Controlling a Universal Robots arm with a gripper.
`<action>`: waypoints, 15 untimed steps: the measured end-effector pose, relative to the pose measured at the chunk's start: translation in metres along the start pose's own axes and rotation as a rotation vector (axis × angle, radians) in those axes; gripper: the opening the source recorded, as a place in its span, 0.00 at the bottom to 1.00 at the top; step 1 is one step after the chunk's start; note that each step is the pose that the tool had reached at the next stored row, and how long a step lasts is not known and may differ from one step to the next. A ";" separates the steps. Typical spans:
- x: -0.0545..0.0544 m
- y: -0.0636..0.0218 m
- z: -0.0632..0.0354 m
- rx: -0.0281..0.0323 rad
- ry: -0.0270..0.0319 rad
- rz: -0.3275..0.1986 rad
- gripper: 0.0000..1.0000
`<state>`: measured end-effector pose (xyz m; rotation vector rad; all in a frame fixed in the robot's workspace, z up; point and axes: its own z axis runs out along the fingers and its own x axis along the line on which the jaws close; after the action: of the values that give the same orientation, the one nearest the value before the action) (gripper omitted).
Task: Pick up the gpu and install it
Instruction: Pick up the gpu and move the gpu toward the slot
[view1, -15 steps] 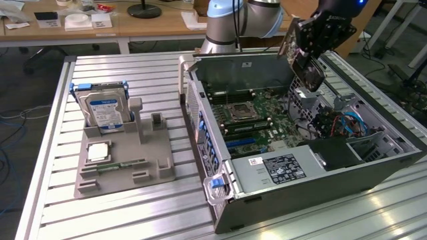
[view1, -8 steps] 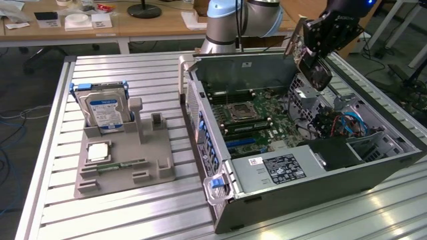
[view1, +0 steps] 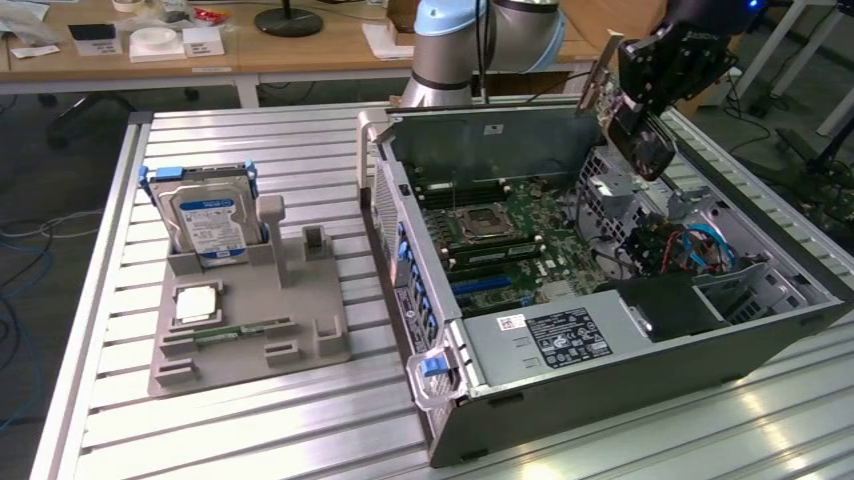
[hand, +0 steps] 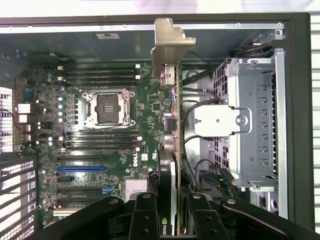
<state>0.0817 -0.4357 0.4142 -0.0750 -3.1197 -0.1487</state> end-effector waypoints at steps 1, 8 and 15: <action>-0.001 0.0000 -0.0001 0.0001 -0.0001 0.000 0.27; -0.002 -0.0002 0.0025 0.0002 0.0000 0.000 0.27; -0.002 -0.0005 0.0064 0.0002 -0.0001 0.000 0.27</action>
<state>0.0836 -0.4357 0.4078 -0.0751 -3.1197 -0.1485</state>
